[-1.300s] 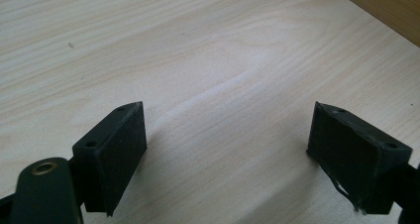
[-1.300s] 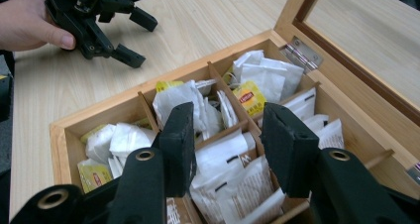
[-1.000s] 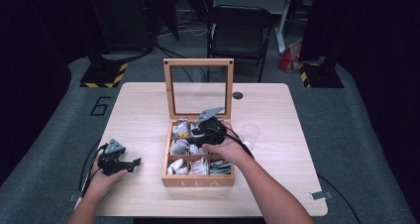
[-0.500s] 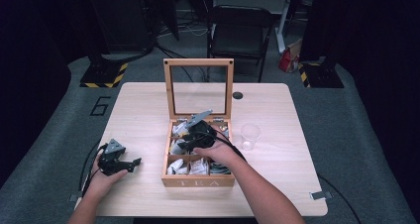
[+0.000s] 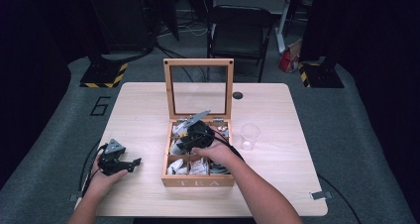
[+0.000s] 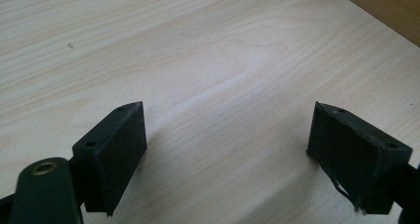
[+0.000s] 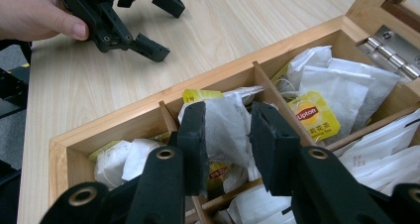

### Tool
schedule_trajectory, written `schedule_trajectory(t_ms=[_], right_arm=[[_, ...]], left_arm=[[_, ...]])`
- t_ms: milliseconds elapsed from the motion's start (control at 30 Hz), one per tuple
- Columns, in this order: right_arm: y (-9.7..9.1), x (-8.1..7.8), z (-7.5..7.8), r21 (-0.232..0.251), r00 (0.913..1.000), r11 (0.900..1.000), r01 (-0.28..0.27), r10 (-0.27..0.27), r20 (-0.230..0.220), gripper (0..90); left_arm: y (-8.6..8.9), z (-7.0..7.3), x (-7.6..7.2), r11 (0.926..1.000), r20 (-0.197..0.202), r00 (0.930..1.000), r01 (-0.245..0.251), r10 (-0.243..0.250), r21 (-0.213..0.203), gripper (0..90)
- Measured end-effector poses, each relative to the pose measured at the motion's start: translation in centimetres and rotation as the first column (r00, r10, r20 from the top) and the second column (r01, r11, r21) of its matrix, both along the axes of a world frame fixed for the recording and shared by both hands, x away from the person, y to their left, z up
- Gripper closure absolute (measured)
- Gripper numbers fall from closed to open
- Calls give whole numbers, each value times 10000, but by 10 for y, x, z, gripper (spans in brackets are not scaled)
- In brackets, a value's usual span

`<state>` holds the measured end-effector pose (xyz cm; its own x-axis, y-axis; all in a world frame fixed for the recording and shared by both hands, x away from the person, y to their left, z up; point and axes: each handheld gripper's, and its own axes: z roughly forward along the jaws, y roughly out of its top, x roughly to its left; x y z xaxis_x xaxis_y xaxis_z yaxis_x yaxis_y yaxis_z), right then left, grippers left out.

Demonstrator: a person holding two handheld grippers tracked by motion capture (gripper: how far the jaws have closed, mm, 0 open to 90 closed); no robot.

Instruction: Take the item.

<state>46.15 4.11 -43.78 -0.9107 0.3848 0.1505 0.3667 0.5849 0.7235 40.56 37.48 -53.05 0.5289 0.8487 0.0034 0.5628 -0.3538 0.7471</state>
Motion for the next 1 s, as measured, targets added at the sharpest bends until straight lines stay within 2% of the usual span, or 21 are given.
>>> schedule_trajectory(t_ms=[233,367,467,600,667,800,1000], right_arm=[[3,-1,-1,-92,9996,9996,-251,252,146,775],[5,-3,1,-53,9995,9995,-298,298,-43,825],[5,-3,3,-97,9990,9990,-432,433,131,851],[5,-7,7,-14,9992,9992,-400,399,-72,900],[5,-6,8,-48,9980,9981,-609,610,135,900],[7,-7,8,-50,9985,9985,-554,554,30,900],[6,-7,11,-154,9984,9984,-541,543,138,900]], left_arm=[[0,0,0,10000,-4,10000,1,-1,4,148],[0,0,0,10000,-5,10000,0,0,3,147],[0,0,0,10000,-5,10000,-3,3,-1,148],[0,0,0,10000,-3,10000,-5,5,-6,147],[0,0,0,10000,-4,10000,-6,6,-5,147],[0,0,0,10000,-3,10000,-4,4,-2,147],[0,0,0,10000,-5,10000,0,0,2,148]])
